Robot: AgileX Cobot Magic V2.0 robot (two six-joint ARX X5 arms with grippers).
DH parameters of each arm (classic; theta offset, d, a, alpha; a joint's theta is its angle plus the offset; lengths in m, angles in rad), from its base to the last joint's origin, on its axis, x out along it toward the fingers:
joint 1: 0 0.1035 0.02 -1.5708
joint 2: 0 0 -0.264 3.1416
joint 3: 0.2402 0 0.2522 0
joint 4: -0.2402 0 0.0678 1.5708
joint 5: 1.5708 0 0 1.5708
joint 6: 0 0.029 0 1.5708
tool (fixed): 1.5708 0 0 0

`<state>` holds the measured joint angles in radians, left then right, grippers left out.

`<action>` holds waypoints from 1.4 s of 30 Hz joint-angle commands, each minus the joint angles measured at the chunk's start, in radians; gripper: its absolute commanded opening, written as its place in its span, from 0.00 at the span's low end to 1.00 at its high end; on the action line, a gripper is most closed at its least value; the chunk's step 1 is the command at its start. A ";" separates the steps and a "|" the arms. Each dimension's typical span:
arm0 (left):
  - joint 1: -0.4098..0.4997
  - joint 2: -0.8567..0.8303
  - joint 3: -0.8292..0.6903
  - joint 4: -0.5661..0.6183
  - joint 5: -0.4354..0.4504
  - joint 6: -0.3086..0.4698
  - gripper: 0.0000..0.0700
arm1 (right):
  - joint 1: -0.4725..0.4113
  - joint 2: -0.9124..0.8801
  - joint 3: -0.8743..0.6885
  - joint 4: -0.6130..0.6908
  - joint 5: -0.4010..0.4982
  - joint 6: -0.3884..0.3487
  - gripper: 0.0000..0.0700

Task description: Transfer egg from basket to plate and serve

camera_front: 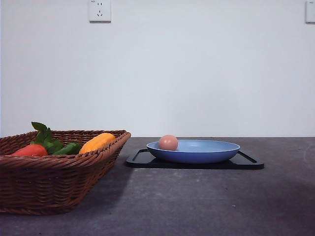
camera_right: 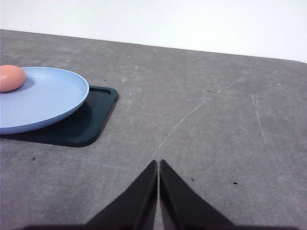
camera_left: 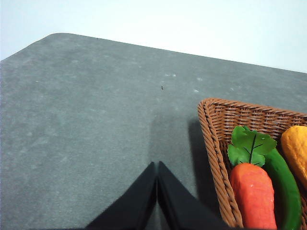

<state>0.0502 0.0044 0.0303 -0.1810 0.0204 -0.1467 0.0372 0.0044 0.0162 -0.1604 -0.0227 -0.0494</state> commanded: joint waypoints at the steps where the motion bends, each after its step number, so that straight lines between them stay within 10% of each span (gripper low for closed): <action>1: 0.001 -0.002 -0.028 -0.003 -0.003 -0.004 0.00 | -0.001 -0.001 -0.004 0.011 0.005 -0.003 0.00; 42: 0.001 -0.002 -0.028 -0.003 -0.003 -0.004 0.00 | -0.001 -0.001 -0.004 0.011 0.005 -0.003 0.00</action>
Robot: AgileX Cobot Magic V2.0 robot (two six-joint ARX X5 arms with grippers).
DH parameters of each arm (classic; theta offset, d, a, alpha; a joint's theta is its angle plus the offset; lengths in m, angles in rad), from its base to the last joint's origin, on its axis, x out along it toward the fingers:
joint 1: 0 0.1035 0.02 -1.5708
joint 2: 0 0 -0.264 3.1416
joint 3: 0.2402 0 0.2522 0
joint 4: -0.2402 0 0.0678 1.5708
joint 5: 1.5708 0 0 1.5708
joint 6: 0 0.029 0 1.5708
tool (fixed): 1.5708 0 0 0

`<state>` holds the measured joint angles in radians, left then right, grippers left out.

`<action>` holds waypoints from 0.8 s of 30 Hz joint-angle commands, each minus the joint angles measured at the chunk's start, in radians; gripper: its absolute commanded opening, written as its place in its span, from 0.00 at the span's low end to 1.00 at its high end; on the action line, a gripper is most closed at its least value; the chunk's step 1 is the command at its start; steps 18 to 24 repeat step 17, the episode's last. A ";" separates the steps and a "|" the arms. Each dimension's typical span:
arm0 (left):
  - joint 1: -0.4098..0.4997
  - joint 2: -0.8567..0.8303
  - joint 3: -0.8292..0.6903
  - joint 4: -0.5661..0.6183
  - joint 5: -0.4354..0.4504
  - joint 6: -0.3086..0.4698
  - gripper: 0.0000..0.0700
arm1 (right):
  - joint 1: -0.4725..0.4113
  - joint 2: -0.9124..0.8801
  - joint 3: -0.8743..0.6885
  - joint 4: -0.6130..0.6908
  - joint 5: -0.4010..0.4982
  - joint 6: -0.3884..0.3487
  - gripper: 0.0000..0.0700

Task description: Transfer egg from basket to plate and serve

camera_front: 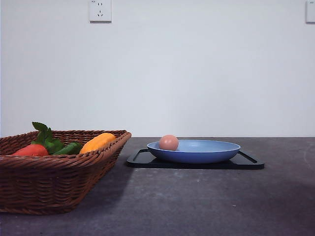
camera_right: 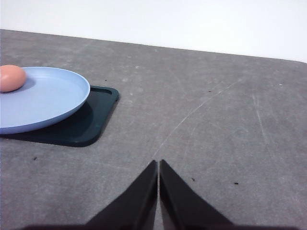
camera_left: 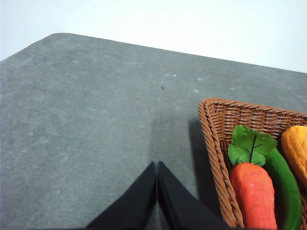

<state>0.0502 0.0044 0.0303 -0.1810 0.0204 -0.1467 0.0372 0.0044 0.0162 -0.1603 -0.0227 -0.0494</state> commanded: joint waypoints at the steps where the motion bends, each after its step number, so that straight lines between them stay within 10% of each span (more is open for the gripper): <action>1: 0.001 -0.002 -0.028 -0.003 -0.003 -0.004 0.00 | -0.001 -0.001 -0.004 0.011 0.005 -0.003 0.00; 24: 0.001 -0.002 -0.028 -0.003 -0.003 -0.004 0.00 | -0.001 -0.001 -0.004 0.011 0.005 -0.003 0.00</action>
